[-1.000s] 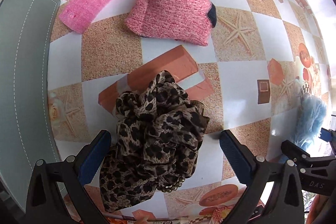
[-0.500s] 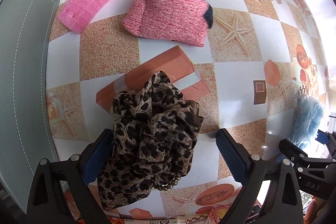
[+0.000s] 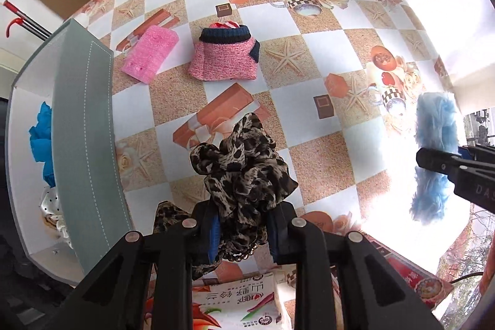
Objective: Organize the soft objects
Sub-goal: 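Close the left tool on the leopard-print scrunchie while the right tool lifts the fluffy cloth, then carry the leopard scrunchie and fluffy cloth with both tools over the box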
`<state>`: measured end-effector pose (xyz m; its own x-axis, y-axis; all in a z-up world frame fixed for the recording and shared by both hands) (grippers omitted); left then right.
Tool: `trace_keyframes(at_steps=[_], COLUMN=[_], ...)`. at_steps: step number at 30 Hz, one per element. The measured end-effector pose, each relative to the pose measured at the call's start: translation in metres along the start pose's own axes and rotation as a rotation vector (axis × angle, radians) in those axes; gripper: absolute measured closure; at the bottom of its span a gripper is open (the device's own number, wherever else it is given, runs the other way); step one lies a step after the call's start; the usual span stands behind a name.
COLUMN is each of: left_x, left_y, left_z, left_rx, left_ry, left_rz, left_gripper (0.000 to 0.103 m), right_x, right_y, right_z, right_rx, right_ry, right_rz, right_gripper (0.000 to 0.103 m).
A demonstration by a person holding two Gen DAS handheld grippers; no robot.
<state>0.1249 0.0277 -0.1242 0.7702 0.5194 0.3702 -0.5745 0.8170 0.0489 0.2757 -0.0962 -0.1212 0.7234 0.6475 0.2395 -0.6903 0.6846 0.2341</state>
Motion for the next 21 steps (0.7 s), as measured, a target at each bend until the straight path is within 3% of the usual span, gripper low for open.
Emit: trace_keyframes(at_steps=[10, 21], left_x=[-0.033, -0.063], left_y=[0.017, 0.044], left_z=[0.061, 0.106], left_rx=[-0.019, -0.025], left_ry=[-0.021, -0.05], left_rz=[0.014, 0.056], left_gripper=[0.076, 0.076], right_x=[-0.011, -0.028], right_y=[0.018, 0.079], right_z=[0.066, 0.116], right_rx=[0.063, 0.164], right_ry=[-0.085, -0.141], right_rz=[-0.055, -0.047], right_gripper=[0.073, 0.073])
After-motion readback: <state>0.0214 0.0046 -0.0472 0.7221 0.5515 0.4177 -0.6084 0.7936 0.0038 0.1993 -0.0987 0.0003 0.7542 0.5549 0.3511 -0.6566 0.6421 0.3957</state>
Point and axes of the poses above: each gripper's, at about its wrist camera, not at the fingertips, and z roughly against the way its jaws point, y to its left, x to its top, the point moved 3 cm from there along -z, roughly the way its jaws point, and after that the axes turned 15 degrees about -y, right-handed, at the moved point
